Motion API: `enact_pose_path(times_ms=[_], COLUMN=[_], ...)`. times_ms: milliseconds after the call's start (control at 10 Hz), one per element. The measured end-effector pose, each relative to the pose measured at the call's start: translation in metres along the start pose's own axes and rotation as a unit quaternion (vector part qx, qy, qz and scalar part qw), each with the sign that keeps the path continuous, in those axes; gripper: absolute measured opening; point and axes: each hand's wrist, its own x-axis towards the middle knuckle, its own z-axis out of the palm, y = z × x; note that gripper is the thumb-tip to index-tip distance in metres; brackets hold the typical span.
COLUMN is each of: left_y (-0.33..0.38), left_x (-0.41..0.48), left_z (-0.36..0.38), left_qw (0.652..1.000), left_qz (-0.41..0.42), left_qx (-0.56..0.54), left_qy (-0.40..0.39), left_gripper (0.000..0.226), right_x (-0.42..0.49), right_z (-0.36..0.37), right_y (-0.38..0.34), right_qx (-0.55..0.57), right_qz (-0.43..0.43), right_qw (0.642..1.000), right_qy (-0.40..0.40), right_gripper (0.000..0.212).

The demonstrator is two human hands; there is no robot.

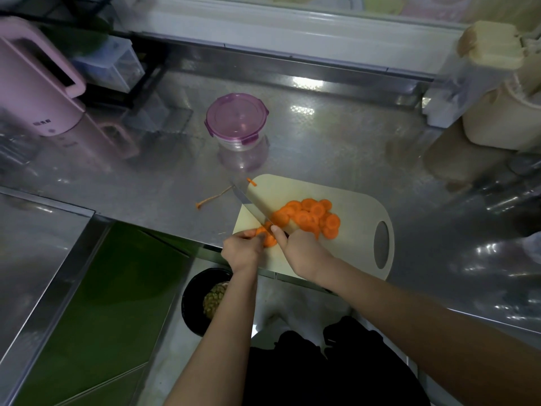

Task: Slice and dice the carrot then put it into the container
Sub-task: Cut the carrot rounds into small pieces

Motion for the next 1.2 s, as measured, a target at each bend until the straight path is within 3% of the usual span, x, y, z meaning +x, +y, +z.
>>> enact_pose_path(times_ms=[100, 200, 300, 400, 500, 600, 700, 900, 1100, 1200], left_y=[0.000, -0.002, -0.003, -0.003, -0.002, -0.004, -0.004, -0.006, -0.004, -0.006], left_x=[0.001, 0.002, 0.002, 0.002, 0.000, 0.001, 0.001, 0.001, 0.000, 0.002], left_z=[0.000, 0.000, -0.001, 0.000, 0.000, 0.000, 0.000, 0.002, 0.002, 0.003], left_qw=[1.000, 1.000, 1.000, 1.000, 1.000, 1.000, 1.000, 1.000, 0.999, 0.999], left_qz=[0.006, 0.014, 0.021, 0.022, 0.023, 0.025, 0.019, 0.011, 0.002, 0.004], left_qx=[0.008, 0.014, 0.022, 0.020, 0.015, 0.004, -0.007, -0.024, -0.036, -0.036], left_qy=[-0.003, -0.002, -0.002, -0.001, -0.005, -0.011, -0.010, -0.016, -0.014, -0.024], left_gripper=[0.019, 0.017, 0.015, 0.017, 0.017, 0.015, 0.015, 0.012, 0.007, 0.017], right_x=[0.002, 0.012, 0.009, 0.015, 0.014, 0.017, 0.014, 0.003, -0.001, -0.001], right_z=[0.004, 0.017, 0.016, 0.012, 0.007, 0.000, -0.001, -0.005, -0.006, -0.004], right_y=[0.001, 0.008, 0.005, 0.006, 0.009, 0.010, 0.013, 0.020, 0.025, 0.027], right_qx=[0.020, 0.111, 0.058, 0.057, 0.088, 0.087, 0.054, 0.090, 0.088, 0.075], right_qz=[-0.026, -0.007, -0.033, 0.009, -0.033, -0.076, -0.055, -0.065, -0.077, -0.075], right_qw=[0.999, 0.993, 0.997, 0.998, 0.995, 0.991, 0.996, 0.992, 0.991, 0.993], right_qy=[0.004, 0.045, 0.031, 0.033, 0.037, 0.063, 0.044, 0.059, 0.058, 0.049], right_gripper=[0.048, 0.047, 0.047, 0.050, 0.044, 0.056, 0.058, 0.063, 0.048, 0.043])
